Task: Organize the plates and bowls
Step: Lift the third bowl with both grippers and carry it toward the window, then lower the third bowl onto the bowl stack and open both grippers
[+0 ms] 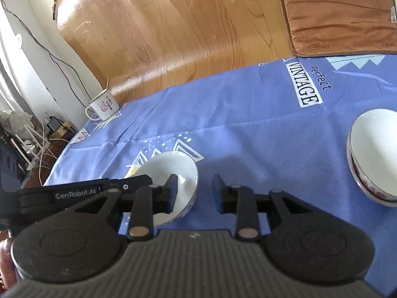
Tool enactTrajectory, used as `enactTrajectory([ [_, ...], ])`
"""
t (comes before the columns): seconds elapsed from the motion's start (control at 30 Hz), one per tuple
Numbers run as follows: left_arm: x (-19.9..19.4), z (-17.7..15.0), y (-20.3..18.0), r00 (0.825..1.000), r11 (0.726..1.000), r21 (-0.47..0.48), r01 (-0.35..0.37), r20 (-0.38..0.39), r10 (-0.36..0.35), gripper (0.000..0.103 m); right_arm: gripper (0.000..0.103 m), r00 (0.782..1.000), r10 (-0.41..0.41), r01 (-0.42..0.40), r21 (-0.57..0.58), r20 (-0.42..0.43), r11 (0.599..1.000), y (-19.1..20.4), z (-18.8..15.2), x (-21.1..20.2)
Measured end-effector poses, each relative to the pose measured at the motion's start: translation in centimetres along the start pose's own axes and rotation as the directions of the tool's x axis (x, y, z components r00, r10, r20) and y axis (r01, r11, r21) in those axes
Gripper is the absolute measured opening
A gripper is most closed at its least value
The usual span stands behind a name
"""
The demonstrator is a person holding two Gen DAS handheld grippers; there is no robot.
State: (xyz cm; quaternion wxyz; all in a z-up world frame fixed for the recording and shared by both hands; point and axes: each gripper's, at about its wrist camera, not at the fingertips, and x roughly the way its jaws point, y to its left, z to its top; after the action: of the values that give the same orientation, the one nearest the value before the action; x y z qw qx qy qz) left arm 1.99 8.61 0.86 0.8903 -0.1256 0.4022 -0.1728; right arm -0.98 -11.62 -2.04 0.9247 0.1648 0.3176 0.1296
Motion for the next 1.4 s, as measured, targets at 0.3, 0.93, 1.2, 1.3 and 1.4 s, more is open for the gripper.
enactTrajectory([
  [0.3,0.8,-0.2,0.0,0.999,1.000,-0.004,-0.031,-0.018,0.031,0.034,0.035,1.000,0.013,-0.013,-0.022,-0.017,1.000,0.0,-0.2,0.7],
  [0.93,1.9,2.7,-11.5,0.990,0.973,0.183,0.140,-0.037,-0.136,0.014,0.013,0.974,-0.113,0.123,-0.036,0.198,0.992,-3.0,0.2,-6.2],
  [1.2,5.0,2.0,-20.4,0.962,0.909,0.317,0.269,-0.124,-0.242,0.015,0.014,0.888,-0.316,0.316,0.057,0.332,0.947,-7.7,-0.5,-12.7],
  [1.3,6.5,1.5,-21.6,0.964,0.912,0.320,0.257,-0.151,-0.218,0.015,0.014,0.885,-0.344,0.332,0.091,0.313,0.939,-9.1,-0.8,-12.6],
  [1.4,7.5,1.4,-21.7,0.963,0.919,0.306,0.249,-0.177,-0.202,0.015,0.015,0.894,-0.343,0.323,0.115,0.288,0.939,-10.2,-0.9,-12.2],
])
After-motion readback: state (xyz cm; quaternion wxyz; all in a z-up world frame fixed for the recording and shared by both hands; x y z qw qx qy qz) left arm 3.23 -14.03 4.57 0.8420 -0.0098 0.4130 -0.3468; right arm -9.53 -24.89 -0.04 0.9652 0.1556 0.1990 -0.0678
